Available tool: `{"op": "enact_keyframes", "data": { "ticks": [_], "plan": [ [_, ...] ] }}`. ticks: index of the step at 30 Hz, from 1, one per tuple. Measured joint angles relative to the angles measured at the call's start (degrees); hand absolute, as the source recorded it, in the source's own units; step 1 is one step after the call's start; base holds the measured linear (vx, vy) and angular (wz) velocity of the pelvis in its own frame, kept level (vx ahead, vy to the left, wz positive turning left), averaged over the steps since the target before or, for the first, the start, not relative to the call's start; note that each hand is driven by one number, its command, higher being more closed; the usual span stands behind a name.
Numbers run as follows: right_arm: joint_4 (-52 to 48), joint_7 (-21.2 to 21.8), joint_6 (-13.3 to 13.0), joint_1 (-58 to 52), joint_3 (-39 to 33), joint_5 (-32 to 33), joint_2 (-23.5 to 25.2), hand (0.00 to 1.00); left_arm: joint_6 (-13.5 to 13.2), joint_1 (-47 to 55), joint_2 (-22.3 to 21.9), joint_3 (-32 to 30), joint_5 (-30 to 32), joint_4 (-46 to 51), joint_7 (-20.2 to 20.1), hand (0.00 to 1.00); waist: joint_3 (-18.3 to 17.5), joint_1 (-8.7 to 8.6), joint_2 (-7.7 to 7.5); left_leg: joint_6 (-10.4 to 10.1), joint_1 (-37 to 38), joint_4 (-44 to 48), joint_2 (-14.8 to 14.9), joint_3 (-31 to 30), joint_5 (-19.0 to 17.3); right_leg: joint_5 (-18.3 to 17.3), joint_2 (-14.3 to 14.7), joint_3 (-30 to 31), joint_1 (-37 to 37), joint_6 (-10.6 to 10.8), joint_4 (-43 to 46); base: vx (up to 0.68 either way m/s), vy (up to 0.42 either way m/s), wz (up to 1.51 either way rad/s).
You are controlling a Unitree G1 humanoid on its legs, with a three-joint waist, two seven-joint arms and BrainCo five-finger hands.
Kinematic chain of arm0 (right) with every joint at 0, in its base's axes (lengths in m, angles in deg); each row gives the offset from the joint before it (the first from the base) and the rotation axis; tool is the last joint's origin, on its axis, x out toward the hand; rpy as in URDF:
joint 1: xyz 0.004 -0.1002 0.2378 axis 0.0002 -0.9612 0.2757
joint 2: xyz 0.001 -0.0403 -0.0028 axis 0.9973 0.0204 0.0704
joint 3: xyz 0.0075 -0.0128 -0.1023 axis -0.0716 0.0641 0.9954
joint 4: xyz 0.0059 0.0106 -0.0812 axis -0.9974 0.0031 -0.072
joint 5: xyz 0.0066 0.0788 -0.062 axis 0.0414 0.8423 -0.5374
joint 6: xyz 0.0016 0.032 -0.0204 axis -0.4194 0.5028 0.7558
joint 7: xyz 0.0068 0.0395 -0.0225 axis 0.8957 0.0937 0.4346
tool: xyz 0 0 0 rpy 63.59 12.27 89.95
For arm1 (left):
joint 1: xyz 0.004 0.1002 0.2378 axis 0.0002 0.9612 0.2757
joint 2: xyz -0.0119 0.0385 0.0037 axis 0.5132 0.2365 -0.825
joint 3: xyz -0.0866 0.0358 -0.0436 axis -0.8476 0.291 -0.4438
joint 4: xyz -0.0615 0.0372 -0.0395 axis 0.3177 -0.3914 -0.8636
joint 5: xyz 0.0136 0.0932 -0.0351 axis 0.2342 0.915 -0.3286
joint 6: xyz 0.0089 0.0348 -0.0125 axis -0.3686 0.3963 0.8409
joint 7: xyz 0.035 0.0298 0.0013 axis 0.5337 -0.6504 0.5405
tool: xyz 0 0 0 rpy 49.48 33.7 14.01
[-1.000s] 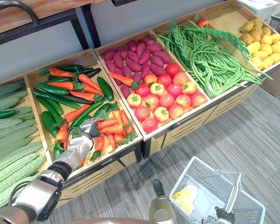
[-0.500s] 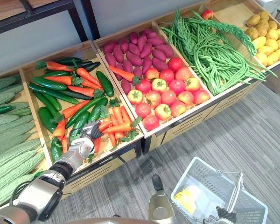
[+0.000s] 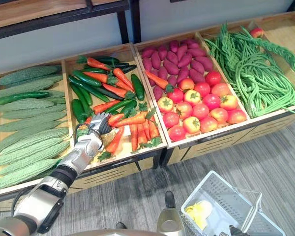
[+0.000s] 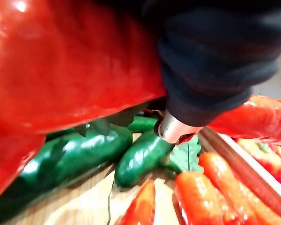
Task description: Pick vegetable in the basket
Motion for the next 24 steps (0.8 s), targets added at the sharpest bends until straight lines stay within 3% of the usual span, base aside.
{"op": "enact_keyframes", "data": {
  "ticks": [7, 15, 21, 24],
  "plan": [
    [-1.0, 0.1, 0.3, -2.5, -1.1, 0.4, 1.8, 1.0, -1.2, 1.0, 0.3, 1.1, -0.3, 9.6, 0.0, 1.0, -1.5, 2.16, -2.01, 0.5, -0.9, -1.6, -0.6, -2.5, 1.4, -0.1, -0.4, -1.6, 0.0, 0.1, -0.1, -0.03, -0.035, 0.16],
    [-1.0, 0.2, 0.3, -3.6, -1.1, 0.0, 1.8, 1.0, -4.5, 5.6, 3.2, 2.8, -0.5, 21.3, -0.3, 1.0, -4.0, 2.32, -3.4, 0.5, -0.4, -1.5, -1.0, -2.1, 1.4, 0.0, -0.5, -0.7, 0.0, 0.1, -0.1, -0.01, -0.01, -0.05],
    [-1.6, 1.2, 0.4, -3.6, -0.1, -1.4, -1.3, 1.0, -7.5, 6.9, 5.3, 4.5, -1.1, 26.7, -0.7, 1.0, -4.6, 2.75, -3.35, 0.2, 0.4, 1.8, -0.4, 3.4, -1.3, 0.4, 0.8, 5.1, -1.1, 0.6, -0.1, -0.07, -0.041, -0.47],
    [-4.6, 1.9, 0.7, -3.6, 5.0, -3.6, -5.4, 1.0, -9.4, 6.9, 6.9, 5.1, -3.2, 29.1, -1.0, 1.0, -4.8, 2.53, -3.21, 0.0, 1.4, 3.4, -0.1, 7.5, -2.9, 1.7, 1.9, 9.2, -2.2, 0.7, -0.3, -0.03, -0.024, -0.77]
  ]
}}
